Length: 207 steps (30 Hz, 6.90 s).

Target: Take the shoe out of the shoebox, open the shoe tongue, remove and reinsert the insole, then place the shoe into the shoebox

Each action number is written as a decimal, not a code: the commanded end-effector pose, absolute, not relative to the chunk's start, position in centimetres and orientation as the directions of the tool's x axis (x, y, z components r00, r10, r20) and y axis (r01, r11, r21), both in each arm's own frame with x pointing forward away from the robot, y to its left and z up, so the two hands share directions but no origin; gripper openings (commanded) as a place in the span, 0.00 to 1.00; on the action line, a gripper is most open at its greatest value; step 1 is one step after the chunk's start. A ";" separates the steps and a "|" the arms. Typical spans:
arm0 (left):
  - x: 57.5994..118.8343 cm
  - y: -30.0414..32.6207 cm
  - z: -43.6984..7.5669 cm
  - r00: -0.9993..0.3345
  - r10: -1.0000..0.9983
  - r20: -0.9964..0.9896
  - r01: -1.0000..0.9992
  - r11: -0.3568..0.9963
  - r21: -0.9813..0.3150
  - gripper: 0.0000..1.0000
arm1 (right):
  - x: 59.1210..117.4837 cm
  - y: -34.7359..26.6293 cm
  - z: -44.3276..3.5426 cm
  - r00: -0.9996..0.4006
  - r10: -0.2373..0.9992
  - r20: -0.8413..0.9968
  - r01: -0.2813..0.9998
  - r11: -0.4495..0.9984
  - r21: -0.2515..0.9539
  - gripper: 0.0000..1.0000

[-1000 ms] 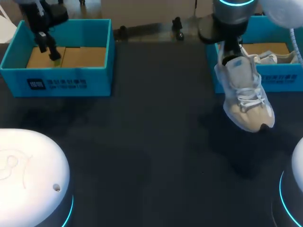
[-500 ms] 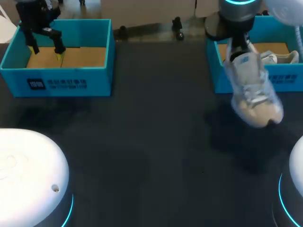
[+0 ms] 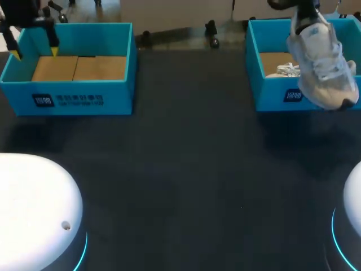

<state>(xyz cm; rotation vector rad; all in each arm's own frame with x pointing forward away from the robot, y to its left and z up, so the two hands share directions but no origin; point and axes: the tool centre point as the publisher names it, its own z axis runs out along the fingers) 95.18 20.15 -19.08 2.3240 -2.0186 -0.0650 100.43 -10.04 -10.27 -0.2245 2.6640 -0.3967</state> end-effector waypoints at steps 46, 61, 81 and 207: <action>95.2 22.4 -18.2 0.248 -0.967 0.052 -0.967 -0.244 0.070 1.00 | 115.0 -21.5 -13.7 -0.968 -0.071 -0.241 -0.030 0.985 -0.170 0.00; 95.2 22.4 -18.2 0.248 -0.967 0.052 -0.967 -0.244 0.070 1.00 | 114.2 -25.5 -14.4 -0.862 0.429 -0.270 0.457 0.888 -0.050 0.00; 95.2 22.4 -18.2 0.248 -0.967 0.052 -0.967 -0.244 0.070 1.00 | 110.6 -25.0 -14.9 -0.505 0.840 -0.200 0.853 0.520 0.030 0.00; 95.2 22.4 -18.2 0.248 -0.967 0.052 -0.967 -0.244 0.070 1.00 | 112.0 -31.9 -22.0 -0.009 0.917 -0.400 0.994 0.051 0.096 0.00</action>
